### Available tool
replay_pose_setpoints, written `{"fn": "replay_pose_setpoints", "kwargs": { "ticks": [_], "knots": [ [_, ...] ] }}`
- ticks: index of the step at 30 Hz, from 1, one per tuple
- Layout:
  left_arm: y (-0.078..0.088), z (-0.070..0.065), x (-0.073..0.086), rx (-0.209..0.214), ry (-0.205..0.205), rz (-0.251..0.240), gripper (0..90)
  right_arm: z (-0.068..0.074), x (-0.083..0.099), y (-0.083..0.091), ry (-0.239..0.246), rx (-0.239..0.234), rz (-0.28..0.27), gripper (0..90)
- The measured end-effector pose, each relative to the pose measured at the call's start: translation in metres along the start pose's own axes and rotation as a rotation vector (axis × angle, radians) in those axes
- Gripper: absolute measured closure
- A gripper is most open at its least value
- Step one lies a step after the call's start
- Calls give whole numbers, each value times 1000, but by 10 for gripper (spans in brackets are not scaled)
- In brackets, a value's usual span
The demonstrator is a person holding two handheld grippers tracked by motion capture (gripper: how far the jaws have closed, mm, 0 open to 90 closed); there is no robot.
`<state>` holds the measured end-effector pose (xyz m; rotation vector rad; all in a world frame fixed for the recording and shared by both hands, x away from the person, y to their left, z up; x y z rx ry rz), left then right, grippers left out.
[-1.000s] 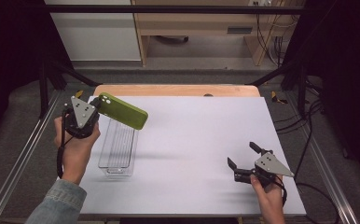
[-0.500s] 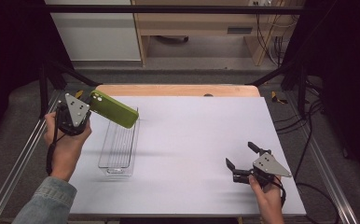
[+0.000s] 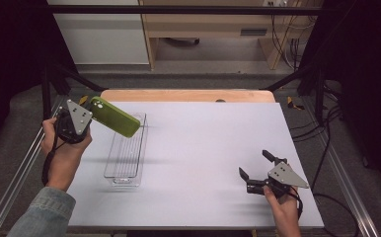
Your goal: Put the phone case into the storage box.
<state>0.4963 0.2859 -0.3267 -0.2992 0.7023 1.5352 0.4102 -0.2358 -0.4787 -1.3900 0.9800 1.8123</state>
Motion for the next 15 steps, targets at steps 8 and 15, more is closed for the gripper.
{"fn": "replay_pose_setpoints", "kwargs": {
  "ticks": [8, 15],
  "knots": [
    [0, -2, -1, -3, -36, 2, 879, 0, 0, 0, 4, -5, -2, 26],
    [-2, -8, -1, 2, -82, 7, 880, 0, 0, 1, 3, -8, -9, 26]
  ]
}}
Point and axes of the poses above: each handheld gripper's, and its own axes: y roughly backward along the jaws, x roughly out of its underside, z roughly to its left, the point moved 1 cm from there along -y, roughly forward along the jaws, and after that the axes turned 14 degrees about -y, right-handed, at the moved point
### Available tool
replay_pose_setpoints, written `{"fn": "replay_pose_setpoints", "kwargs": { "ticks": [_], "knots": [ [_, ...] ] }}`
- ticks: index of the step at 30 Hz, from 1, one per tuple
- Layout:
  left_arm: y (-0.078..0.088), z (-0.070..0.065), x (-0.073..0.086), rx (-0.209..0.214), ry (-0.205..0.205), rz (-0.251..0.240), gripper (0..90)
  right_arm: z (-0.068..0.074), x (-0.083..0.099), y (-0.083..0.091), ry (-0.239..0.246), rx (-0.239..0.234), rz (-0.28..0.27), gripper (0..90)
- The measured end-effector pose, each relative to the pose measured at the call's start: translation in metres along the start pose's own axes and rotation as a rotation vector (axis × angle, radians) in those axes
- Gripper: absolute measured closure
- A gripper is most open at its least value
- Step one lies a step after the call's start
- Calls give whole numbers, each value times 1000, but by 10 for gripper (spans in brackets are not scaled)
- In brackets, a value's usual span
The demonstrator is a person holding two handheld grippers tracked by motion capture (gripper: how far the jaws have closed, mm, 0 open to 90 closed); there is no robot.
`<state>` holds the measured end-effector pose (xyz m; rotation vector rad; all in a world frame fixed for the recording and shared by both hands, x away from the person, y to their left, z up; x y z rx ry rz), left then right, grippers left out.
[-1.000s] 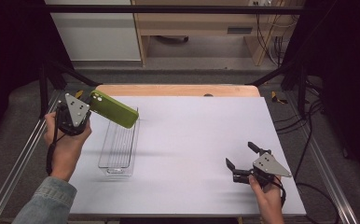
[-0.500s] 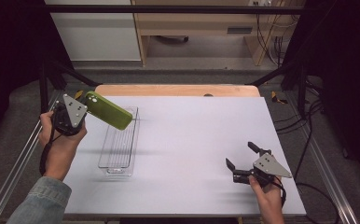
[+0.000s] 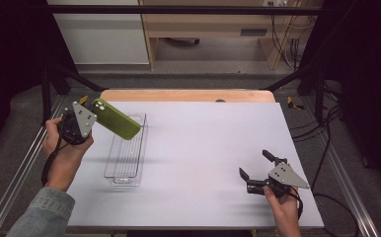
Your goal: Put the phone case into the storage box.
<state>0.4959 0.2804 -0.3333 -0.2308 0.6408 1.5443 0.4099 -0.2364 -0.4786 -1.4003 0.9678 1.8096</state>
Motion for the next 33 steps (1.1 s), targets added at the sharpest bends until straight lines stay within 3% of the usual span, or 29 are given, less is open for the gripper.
{"fn": "replay_pose_setpoints", "kwargs": {
  "ticks": [26, 33],
  "knots": [
    [7, -6, -1, 2, -71, -10, 880, 2, 0, 0, 11, -7, -8, 24],
    [4, -5, 1, 1, -110, 5, 880, 2, 1, 0, 12, -12, -11, 24]
  ]
}}
Point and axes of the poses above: each handheld gripper's, and its own axes: y roughly backward along the jaws, x roughly out of its underside, z roughly to its left, the point moved 1 cm from there along -y, roughly forward along the jaws, and after that the axes turned 14 degrees about -y, right-handed, at the moved point
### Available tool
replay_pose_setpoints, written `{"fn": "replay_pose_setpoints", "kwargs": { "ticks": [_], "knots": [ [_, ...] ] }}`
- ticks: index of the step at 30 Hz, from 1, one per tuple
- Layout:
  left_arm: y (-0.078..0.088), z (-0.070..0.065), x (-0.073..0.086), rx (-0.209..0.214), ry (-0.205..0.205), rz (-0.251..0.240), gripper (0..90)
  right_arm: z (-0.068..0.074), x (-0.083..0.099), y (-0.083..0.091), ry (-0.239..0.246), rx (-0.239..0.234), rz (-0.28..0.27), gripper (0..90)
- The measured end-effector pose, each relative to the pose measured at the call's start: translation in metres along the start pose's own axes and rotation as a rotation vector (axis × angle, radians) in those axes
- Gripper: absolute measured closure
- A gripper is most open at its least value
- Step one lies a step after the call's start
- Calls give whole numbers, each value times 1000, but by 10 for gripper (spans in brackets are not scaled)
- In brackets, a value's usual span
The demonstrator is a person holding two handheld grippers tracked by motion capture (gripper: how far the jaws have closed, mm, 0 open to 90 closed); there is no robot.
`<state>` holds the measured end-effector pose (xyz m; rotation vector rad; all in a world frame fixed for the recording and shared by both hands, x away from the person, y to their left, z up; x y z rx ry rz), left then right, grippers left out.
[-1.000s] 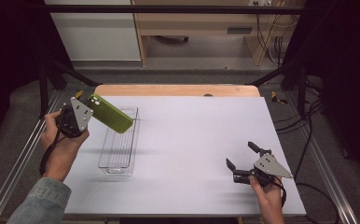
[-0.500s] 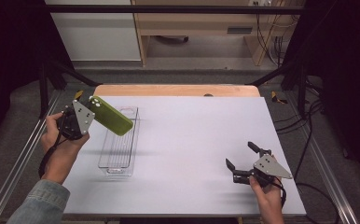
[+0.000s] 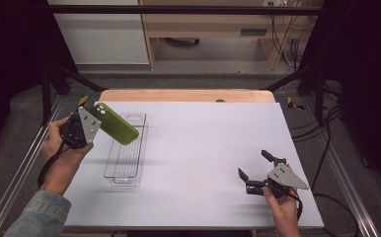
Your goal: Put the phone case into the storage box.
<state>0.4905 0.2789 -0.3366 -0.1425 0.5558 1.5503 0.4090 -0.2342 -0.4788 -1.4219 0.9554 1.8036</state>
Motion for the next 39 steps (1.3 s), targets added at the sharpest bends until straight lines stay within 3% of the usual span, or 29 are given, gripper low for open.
{"fn": "replay_pose_setpoints", "kwargs": {
  "ticks": [10, 32, 39],
  "knots": [
    [-5, -1, 1, -3, -44, 10, 880, 0, 0, 0, -1, -3, 0, 24],
    [-19, -21, -4, 2, -182, 36, 879, 1, 0, 0, 2, -7, -5, 24],
    [-20, -22, -3, 0, -193, 37, 879, 2, 0, -1, 1, -8, -4, 24]
  ]
}}
Point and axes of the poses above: each handheld gripper's, and its own axes: y roughly backward along the jaws, x roughly out of its underside, z roughly to its left, the point moved 1 cm from there along -y, roughly forward along the jaws, and after that the axes turned 14 degrees about -y, right-handed, at the moved point
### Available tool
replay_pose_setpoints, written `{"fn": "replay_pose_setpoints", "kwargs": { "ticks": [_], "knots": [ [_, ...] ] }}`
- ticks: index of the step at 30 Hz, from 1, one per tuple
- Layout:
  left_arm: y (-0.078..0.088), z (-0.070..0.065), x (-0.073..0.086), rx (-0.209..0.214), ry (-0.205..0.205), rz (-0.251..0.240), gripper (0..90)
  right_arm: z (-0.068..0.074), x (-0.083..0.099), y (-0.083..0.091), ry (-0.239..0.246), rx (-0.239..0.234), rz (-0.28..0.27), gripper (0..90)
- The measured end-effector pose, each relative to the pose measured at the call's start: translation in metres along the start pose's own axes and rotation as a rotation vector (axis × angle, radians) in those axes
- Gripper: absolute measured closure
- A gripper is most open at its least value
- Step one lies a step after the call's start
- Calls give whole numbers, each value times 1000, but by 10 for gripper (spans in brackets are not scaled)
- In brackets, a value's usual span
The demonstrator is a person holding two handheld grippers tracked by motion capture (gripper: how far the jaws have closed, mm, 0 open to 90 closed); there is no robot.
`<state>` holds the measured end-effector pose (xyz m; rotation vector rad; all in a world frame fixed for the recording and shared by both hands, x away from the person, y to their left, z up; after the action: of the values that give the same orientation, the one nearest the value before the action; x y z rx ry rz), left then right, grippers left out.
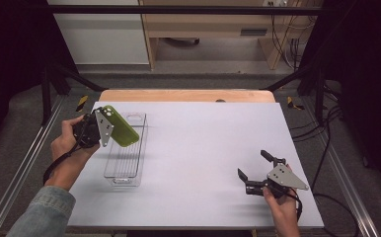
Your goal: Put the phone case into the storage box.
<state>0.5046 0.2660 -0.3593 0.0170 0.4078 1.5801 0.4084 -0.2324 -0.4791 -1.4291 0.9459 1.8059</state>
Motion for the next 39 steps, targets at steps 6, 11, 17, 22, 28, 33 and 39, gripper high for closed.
{"fn": "replay_pose_setpoints", "kwargs": {
  "ticks": [6, 11, 17, 22, 28, 33, 39],
  "knots": [
    [-1, -2, 0, -2, -5, -1, 879, 0, 0, 0, 0, -1, 0, 24],
    [-1, -2, -1, -10, -32, 9, 879, 0, 0, 0, 0, -2, 1, 24],
    [-3, -4, -3, -22, -65, 11, 879, 0, 0, 0, 1, -3, 1, 24],
    [-4, -6, -5, -38, -104, 20, 879, 0, 0, 0, 2, -3, 0, 24],
    [-7, -9, -10, -49, -137, 15, 879, 0, 0, 0, -2, -4, -1, 24],
    [-10, -11, -14, -57, -170, 16, 879, 0, 0, 0, -2, -5, -1, 24],
    [-15, -14, -19, -63, -212, 17, 879, 0, 0, 0, 0, -8, 1, 24]
  ]
}}
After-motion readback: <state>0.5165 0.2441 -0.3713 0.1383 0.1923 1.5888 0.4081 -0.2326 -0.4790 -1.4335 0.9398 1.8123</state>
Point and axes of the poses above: each handheld gripper's, and its own axes: y roughly backward along the jaws, x roughly out of its underside, z roughly to its left, the point moved 1 cm from there along -y, roughly forward along the jaws, and after that the axes turned 14 degrees about -y, right-handed, at the moved point
